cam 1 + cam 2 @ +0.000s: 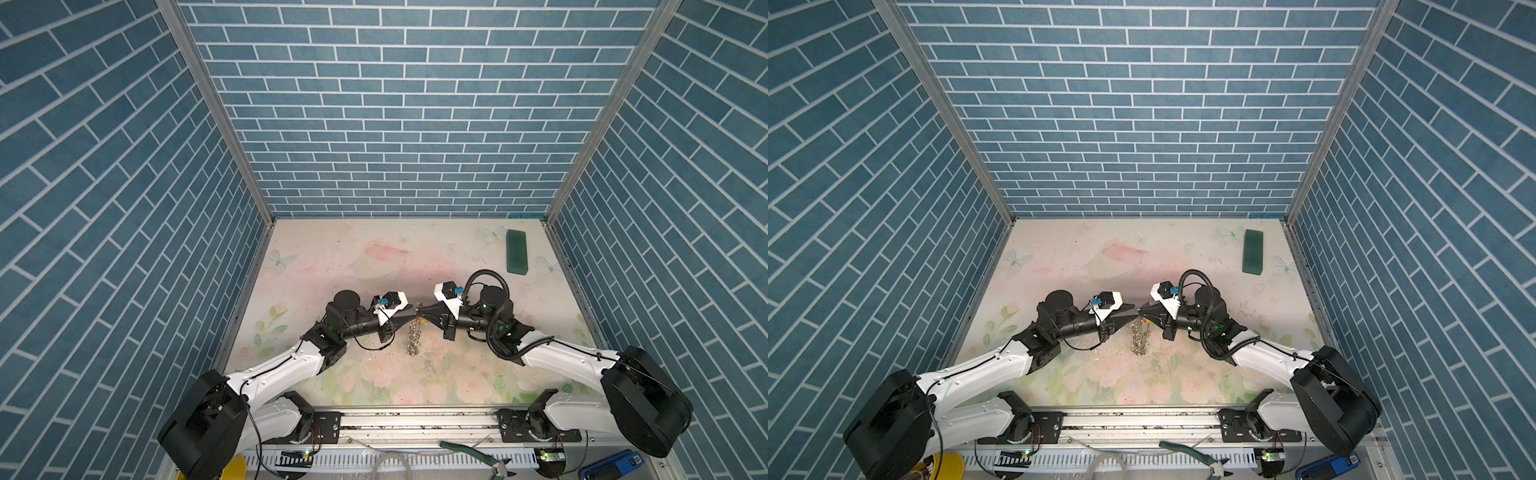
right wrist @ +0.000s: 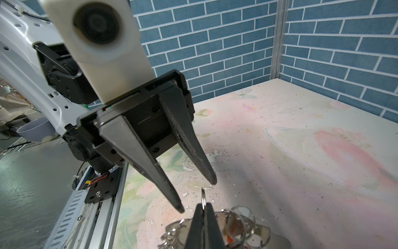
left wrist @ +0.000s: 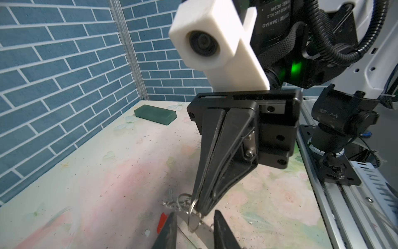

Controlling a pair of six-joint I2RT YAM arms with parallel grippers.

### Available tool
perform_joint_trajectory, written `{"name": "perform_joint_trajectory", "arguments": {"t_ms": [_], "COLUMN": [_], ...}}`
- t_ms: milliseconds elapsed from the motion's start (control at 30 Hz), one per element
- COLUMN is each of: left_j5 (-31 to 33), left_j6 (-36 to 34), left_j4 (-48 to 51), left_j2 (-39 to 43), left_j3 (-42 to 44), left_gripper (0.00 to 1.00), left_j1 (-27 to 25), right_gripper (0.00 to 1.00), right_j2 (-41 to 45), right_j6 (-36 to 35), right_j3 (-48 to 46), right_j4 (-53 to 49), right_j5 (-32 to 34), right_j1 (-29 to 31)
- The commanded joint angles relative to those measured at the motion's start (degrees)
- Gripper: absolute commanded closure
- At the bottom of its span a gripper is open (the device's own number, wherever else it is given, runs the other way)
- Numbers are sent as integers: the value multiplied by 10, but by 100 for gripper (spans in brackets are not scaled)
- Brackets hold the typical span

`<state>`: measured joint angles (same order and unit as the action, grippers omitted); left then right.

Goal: Put the keys on the keyring

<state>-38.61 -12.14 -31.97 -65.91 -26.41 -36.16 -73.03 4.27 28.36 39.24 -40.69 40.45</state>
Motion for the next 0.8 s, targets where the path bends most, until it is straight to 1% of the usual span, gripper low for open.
{"name": "perform_joint_trajectory", "arguments": {"t_ms": [0,100,200,333,433,600,767], "left_j5": [-70,-86,-91,-110,-121,-147,-166], "left_j6": [20,27,40,49,60,79,107], "left_j4": [-11,-8,-27,-30,-44,-68,-108], "left_j2": [-9,-19,-20,-31,-33,-41,-48], "left_j3": [-1,-5,0,-7,-4,-5,-1], "left_gripper": [69,70,70,70,70,74,80], "left_j1": [9,16,26,28,29,29,34], "right_gripper": [100,100,100,100,100,100,100], "right_j2": [23,33,41,40,37,28,21], "right_j6": [2,-5,-7,14,18,25,24], "right_j3": [10,1,-6,-6,-7,-5,-6], "right_j4": [17,22,22,36,45,58,64], "right_j5": [-25,-33,-44,-77,-85,-100,-104], "right_j1": [-5,-6,-9,-12,-12,-12,-12]}}
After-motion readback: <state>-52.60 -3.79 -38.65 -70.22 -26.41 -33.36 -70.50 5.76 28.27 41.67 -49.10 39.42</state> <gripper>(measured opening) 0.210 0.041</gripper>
